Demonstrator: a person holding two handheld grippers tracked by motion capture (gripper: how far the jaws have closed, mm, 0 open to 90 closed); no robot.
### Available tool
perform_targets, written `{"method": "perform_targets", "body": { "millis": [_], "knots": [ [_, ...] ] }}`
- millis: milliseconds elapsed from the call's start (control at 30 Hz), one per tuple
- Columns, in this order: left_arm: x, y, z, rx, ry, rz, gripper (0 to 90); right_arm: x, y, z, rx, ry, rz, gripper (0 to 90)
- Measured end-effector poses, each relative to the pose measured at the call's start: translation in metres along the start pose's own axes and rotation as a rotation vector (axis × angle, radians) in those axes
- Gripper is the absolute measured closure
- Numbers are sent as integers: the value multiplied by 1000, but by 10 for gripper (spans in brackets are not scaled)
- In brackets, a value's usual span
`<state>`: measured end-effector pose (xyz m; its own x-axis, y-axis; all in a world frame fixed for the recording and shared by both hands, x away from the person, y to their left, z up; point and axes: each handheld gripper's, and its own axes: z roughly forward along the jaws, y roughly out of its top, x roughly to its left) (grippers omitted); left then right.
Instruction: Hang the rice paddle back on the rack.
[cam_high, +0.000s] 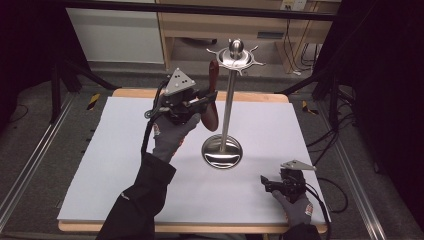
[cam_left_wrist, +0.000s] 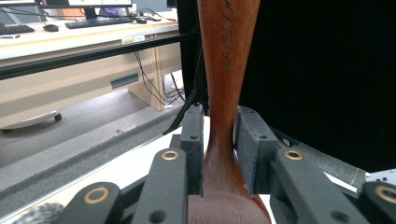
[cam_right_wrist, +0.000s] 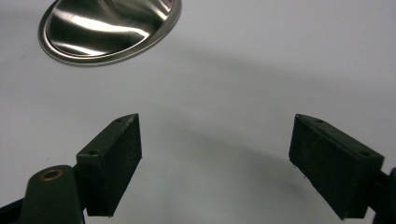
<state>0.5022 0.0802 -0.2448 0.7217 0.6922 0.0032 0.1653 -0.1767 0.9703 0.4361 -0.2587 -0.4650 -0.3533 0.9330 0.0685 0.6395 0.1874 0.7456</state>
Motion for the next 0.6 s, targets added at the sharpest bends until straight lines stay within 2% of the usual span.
{"method": "perform_targets", "body": {
  "millis": [233,433,600],
  "knots": [
    [1,-10,-9,-12,-6,14,675,1,-1,0,2,9,7,172],
    [5,-24,-14,-10,4,59,640,1,-2,1,5,9,11,172],
    [7,-42,-20,28,-5,23,617,-1,-2,1,1,18,16,167]
  ]
}}
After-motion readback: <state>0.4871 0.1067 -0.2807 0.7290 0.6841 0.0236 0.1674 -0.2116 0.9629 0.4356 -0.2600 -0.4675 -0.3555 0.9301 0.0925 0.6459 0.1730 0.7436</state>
